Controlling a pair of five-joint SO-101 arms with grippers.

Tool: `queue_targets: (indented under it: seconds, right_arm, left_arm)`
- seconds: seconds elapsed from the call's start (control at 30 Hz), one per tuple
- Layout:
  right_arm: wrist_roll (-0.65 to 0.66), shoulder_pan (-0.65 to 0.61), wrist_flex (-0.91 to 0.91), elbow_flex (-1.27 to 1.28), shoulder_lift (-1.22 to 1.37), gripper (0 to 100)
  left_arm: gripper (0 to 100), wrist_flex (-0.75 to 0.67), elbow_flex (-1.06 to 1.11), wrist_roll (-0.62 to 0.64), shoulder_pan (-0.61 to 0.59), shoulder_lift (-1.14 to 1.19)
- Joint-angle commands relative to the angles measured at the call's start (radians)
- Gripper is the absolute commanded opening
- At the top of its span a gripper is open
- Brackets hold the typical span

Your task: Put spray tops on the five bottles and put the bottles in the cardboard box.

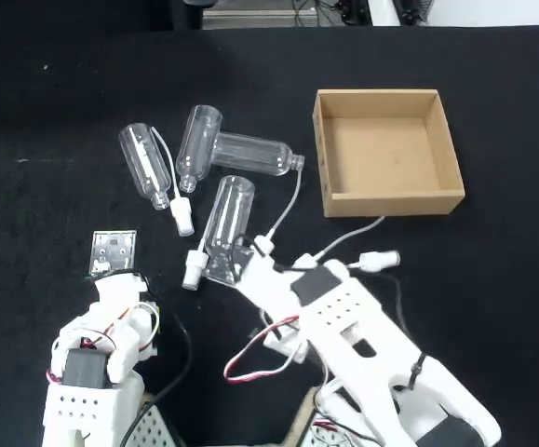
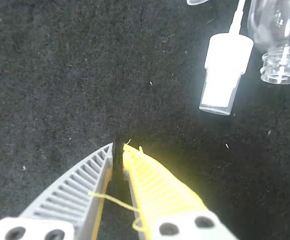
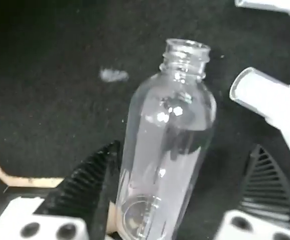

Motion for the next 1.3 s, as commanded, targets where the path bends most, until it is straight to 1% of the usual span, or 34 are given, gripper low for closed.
queue_targets:
  seconds: [0.0, 0.1, 0.27, 0.33, 0.4, 0.43, 0.53, 0.57, 0.6, 0.67, 0.8, 0.9, 0.97, 1.07, 1.17, 1.2, 1.27]
  right_arm:
    - [-0.003, 0.003, -0.032, 0.005, -0.036, 34.3]
    - [-0.011, -0.003, -0.077, 0.018, -0.036, 34.3]
    - [-0.011, 0.002, -0.235, 0.137, -0.036, 34.2]
    - [-0.011, 0.002, -0.279, 0.174, -0.036, 31.5]
    - [-0.012, 0.003, -0.301, 0.18, -0.038, 26.3]
    - [-0.023, 0.003, -0.308, 0.18, -0.042, 21.7]
    - [-0.104, 0.005, -0.322, 0.142, -0.044, 2.0]
    - [-0.118, 0.015, -0.302, 0.114, -0.044, 0.8]
    - [-0.121, 0.037, -0.261, 0.082, -0.044, 3.7]
    - [-0.112, 0.084, -0.17, -0.019, -0.044, 1.1]
    - [-0.055, 0.206, 0.064, -0.259, -0.044, 1.0]
    - [-0.055, 0.273, 0.235, -0.438, -0.044, 1.0]
    - [-0.058, 0.311, 0.313, -0.544, -0.045, 1.0]
    - [-0.06, 0.376, 0.364, -0.665, -0.067, 1.0]
    - [-0.06, 0.44, 0.367, -0.723, -0.133, 1.0]
    - [-0.06, 0.453, 0.362, -0.725, -0.156, 1.1]
    - [-0.066, 0.456, 0.353, -0.72, -0.191, 1.1]
  left_arm:
    - [3, 0.005, 0.022, 0.009, -0.012, -0.005]
    - [3, 0.005, 0.022, 0.009, -0.012, -0.005]
    - [3, 0.005, 0.022, 0.009, -0.012, -0.005]
    - [3, 0.005, 0.022, 0.009, -0.012, -0.005]
    - [3, 0.005, 0.022, 0.009, -0.012, -0.005]
    - [3, 0.005, 0.022, 0.009, -0.012, -0.005]
    - [3, 0.005, 0.022, 0.009, -0.012, -0.005]
    - [3, 0.005, 0.022, 0.009, -0.012, -0.005]
    - [3, 0.005, 0.022, 0.009, -0.012, -0.005]
    - [3, 0.005, 0.022, 0.009, -0.008, -0.005]
    - [3, 0.005, 0.022, 0.009, -0.005, -0.005]
    - [3, 0.005, 0.022, 0.014, -0.004, -0.005]
    - [3, 0.005, 0.022, 0.012, -0.005, -0.005]
    - [3, 0.005, 0.022, 0.009, -0.004, -0.005]
    - [3, -0.014, -0.004, 0.006, -0.019, -0.006]
    - [3, -0.037, -0.038, 0.006, -0.041, -0.008]
    - [3, -0.081, -0.105, 0.005, -0.127, -0.015]
